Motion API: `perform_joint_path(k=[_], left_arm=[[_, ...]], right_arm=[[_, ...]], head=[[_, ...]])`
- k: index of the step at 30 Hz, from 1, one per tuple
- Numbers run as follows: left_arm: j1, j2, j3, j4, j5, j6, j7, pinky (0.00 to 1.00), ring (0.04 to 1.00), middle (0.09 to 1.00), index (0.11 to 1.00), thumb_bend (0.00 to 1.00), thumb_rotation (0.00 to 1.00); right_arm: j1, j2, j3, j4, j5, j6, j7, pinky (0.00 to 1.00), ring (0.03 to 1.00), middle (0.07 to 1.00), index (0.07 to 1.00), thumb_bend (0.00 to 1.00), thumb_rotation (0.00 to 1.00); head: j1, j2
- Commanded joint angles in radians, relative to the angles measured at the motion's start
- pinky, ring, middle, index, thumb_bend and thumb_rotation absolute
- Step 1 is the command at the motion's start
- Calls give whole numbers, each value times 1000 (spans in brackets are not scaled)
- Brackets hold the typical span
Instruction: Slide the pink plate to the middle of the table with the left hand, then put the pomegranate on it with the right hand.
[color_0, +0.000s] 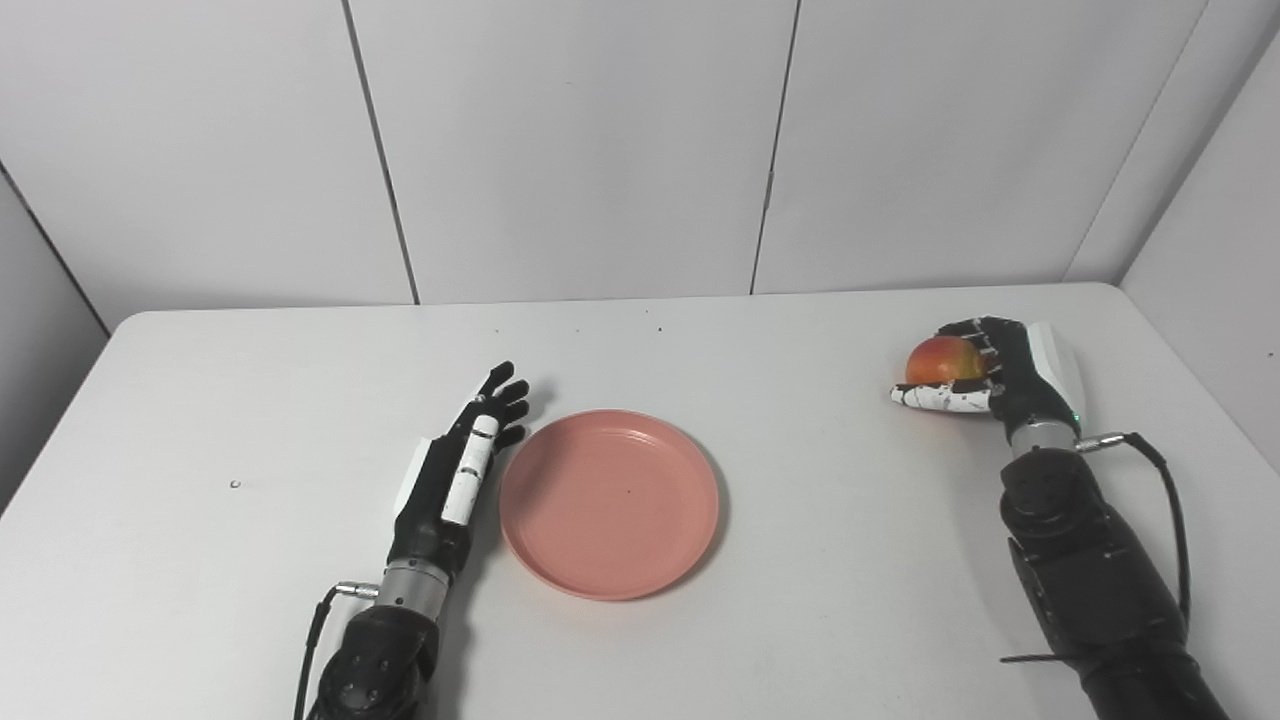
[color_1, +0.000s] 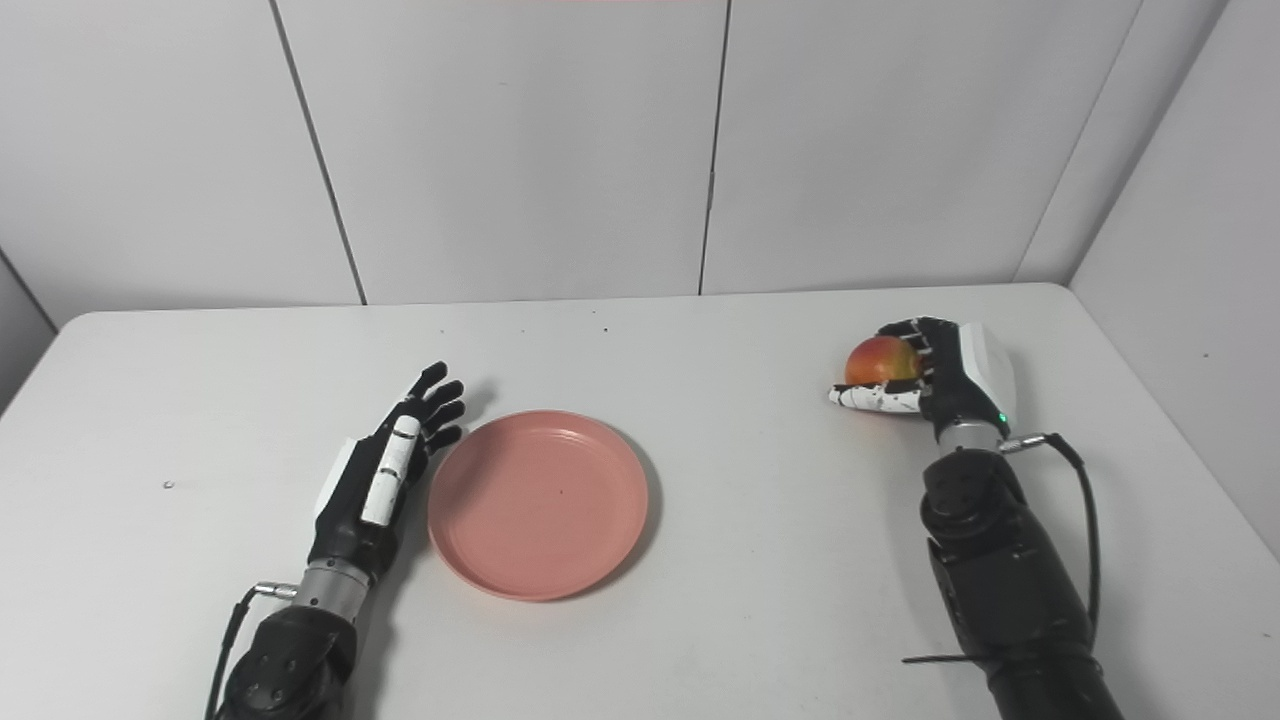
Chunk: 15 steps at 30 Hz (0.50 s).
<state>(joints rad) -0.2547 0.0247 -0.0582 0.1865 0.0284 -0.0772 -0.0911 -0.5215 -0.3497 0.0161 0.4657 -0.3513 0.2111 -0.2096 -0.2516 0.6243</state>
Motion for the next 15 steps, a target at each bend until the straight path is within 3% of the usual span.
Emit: perform_joint_path(k=[1, 6, 11, 15], left_arm=[[-7, 4, -5, -17, 7, -12, 1, 876, 899, 906, 905, 430, 1000], [-8, 6, -5, -17, -1, -12, -7, 886, 906, 911, 909, 433, 1000], [-5, 4, -4, -23, 2, -8, -2, 878, 901, 907, 905, 431, 1000], [-4, 2, -4, -25, 9, -8, 4, 871, 895, 903, 900, 430, 1000]], right_arm=[[6, 3, 6, -14, -4, -42, -7, 385, 410, 489, 529, 519, 0], [18, 13, -8, -32, 4, -80, -39, 359, 386, 497, 521, 514, 0], [37, 33, -31, -85, 29, -117, -59, 441, 423, 487, 517, 517, 0], [57, 55, -42, -167, 31, -136, -73, 437, 422, 482, 525, 517, 0]], head=[[0, 0], [1, 1], [3, 2], [4, 3]])
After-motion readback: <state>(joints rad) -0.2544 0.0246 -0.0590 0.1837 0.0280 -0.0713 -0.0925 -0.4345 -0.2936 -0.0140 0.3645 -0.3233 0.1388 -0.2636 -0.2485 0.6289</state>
